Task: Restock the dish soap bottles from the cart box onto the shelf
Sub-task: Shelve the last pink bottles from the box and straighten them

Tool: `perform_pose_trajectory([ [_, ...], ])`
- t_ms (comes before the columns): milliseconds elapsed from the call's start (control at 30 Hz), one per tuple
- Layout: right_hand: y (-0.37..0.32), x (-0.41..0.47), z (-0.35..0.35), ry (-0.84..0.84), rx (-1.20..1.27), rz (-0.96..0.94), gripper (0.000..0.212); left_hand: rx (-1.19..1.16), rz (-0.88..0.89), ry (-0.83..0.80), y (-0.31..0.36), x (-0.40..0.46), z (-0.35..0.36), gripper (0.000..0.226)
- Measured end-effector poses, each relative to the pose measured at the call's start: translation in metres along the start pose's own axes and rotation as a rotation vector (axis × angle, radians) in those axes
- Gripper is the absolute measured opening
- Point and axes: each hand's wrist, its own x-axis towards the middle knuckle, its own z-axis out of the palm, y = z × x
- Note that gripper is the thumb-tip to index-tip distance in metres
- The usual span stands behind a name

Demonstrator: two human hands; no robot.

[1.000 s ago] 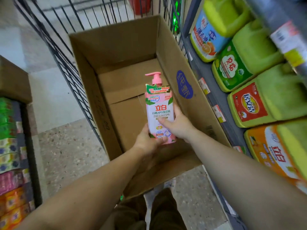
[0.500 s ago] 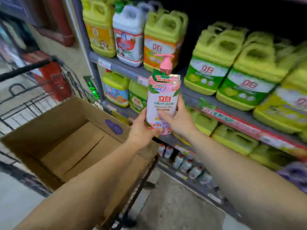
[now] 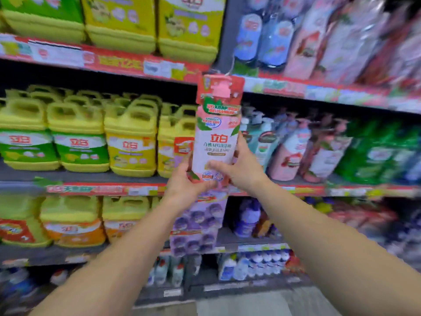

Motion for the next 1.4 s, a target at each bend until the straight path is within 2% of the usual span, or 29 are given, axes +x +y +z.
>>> perform_pose_trajectory([
  [133,0.006,-0.003,-0.116,0.164,-0.075,-0.028,0.081,-0.018,0.086,-0.113,0.049,0.032,0.102,0.076],
  [300,0.011,0.013,-0.207,0.267,-0.104,-0.047,0.086,0.039,0.182,-0.206,0.095,0.076,0.176,0.068],
  [433,0.01,0.042,-0.253,0.305,-0.059,-0.069,0.068,0.082,0.261,-0.235,0.12,0.118,0.207,0.073],
  [567,-0.002,0.072,-0.295,0.322,-0.093,-0.119,0.061,0.183,0.366,-0.202,0.146,0.161,0.234,0.068],
  [767,-0.032,0.1,-0.363,0.382,-0.158,-0.176,0.049,0.307,0.526,-0.168,0.201,0.21,0.277,0.078],
  [867,-0.035,0.111,-0.386,0.431,-0.163,-0.209,0.053,0.388,0.596,-0.104,0.218,0.231,0.303,0.085],
  [1067,-0.008,0.139,-0.415,0.589,-0.211,-0.296,0.065,0.391,0.604,-0.057,0.221,0.261,0.355,0.086],
  [1233,0.035,0.171,-0.435,0.685,-0.181,-0.351,0.066,0.447,0.669,0.055,0.21,0.279,0.386,0.076],
  [1400,0.058,0.201,-0.447,0.59,-0.165,-0.369,0.075,0.498,0.658,0.193,0.206,0.285,0.392,0.056],
])
